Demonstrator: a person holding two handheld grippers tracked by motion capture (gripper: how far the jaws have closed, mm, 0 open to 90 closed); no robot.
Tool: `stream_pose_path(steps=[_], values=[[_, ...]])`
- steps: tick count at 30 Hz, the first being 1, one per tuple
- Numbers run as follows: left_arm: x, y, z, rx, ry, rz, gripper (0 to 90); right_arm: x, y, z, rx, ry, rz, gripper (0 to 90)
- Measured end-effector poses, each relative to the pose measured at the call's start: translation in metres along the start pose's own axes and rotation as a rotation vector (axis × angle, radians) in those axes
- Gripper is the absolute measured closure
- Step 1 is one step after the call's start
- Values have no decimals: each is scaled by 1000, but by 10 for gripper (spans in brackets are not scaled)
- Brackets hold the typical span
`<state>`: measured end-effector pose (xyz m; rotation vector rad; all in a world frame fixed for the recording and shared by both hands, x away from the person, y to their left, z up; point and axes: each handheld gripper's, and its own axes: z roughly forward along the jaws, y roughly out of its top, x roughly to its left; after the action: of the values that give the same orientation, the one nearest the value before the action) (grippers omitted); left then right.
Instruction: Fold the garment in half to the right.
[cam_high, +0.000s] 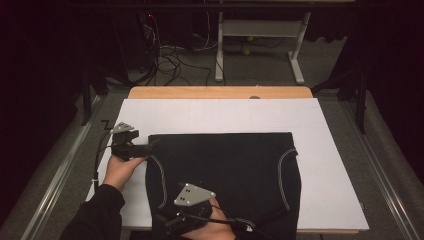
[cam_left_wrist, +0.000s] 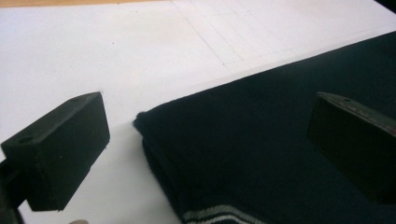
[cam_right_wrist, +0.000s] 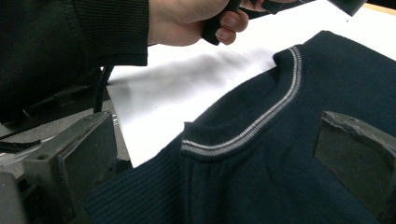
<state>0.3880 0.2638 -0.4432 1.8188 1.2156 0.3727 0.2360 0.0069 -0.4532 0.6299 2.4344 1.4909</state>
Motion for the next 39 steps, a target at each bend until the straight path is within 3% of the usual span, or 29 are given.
stream_pose_path(steps=[3, 9, 11, 17, 22, 25, 26, 28, 29, 31, 32, 35, 39], values=[[9, 3, 6, 25, 11, -34, 0, 4, 0, 5, 10, 9, -10, 3], [18, 7, 27, 67, 14, -27, 0, 10, -4, 12, 36, 15, -17, 3], [22, 7, 33, 63, 5, -50, 0, 11, -6, 12, 49, 17, -19, 3], [26, 2, 49, 127, 77, -73, 151, 10, -8, 6, 61, 11, -12, 3], [25, -2, 56, 176, 66, -65, 271, 9, -10, 5, 76, 9, -10, 3], [20, -3, 56, 185, 54, -19, 325, 9, -12, 4, 84, 6, 0, 3], [18, -4, 56, 183, 38, -3, 378, 9, -13, 4, 88, 7, 1, 4], [12, -10, 56, 166, 45, 41, 483, 11, -14, 7, 103, 18, 7, 8], [13, -11, 54, 158, 39, 34, 542, 11, -14, 8, 109, 20, 7, 10], [19, -14, 50, 129, 13, -23, 665, 14, -15, 11, 120, 20, 11, 10], [19, -15, 49, 117, 9, -23, 697, 15, -16, 13, 133, 18, 17, 10], [14, -17, 47, 92, 20, 21, 727, 18, -15, 20, 168, 15, 14, 18], [16, -20, 42, 57, -10, -7, 728, 23, -11, 27, 192, 15, 6, 47]])
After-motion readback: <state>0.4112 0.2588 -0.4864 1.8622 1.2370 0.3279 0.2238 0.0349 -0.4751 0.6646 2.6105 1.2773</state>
